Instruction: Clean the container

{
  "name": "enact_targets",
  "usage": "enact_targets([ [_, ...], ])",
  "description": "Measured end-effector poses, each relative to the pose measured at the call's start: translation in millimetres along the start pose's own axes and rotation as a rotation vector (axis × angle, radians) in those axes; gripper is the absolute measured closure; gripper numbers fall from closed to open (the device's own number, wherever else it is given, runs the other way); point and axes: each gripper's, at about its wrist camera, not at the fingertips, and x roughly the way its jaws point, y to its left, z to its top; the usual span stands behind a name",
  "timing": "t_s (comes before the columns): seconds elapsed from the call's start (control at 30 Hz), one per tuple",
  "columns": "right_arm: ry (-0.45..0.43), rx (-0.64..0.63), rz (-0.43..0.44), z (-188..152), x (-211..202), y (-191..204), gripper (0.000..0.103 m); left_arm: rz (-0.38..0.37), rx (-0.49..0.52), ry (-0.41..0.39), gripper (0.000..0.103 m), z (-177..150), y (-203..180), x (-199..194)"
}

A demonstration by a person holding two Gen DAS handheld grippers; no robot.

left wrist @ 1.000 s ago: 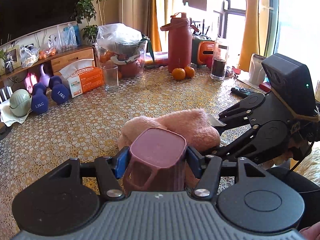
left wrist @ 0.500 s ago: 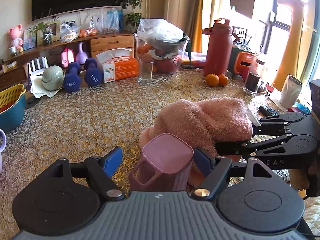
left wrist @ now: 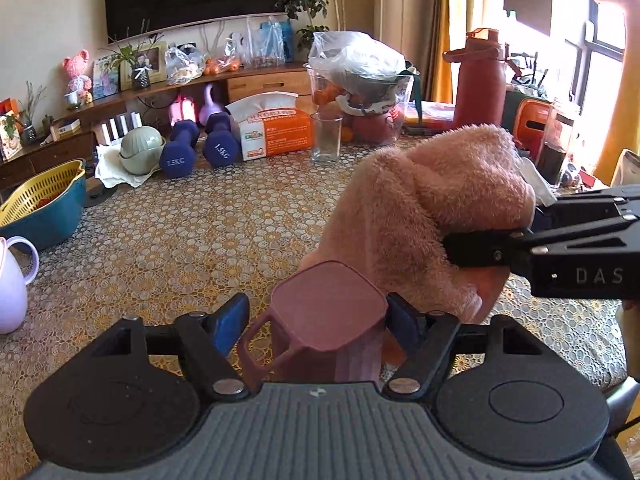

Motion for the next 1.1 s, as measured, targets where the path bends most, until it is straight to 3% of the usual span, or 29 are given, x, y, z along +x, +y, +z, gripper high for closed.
enact_targets([
  [0.13,-0.019,-0.011,0.032,12.1,-1.6,-1.0,0.066,-0.03,0.092,-0.028,0.037,-2.5,-4.3,-2.8],
  [0.37,-0.019,-0.065,0.099,30.7,4.4,5.0,0.066,-0.146,0.231,-0.076,0.04,-7.3,-0.6,-2.8],
  [0.5,0.005,-0.095,0.134,37.2,16.2,14.0,0.066,-0.167,0.242,-0.086,0.04,-7.8,0.7,-2.3],
  [0.63,0.05,-0.129,0.112,34.1,37.5,20.3,0.066,-0.18,0.25,-0.097,0.04,-9.8,2.1,-3.1],
  [0.83,0.132,-0.103,0.121,15.6,65.7,12.8,0.066,-0.202,0.266,-0.11,0.04,-11.7,5.7,-3.1],
  [1.1,0.208,-0.035,0.2,1.6,64.6,-11.4,0.066,-0.293,0.307,-0.128,0.041,-11.9,18.2,1.5],
])
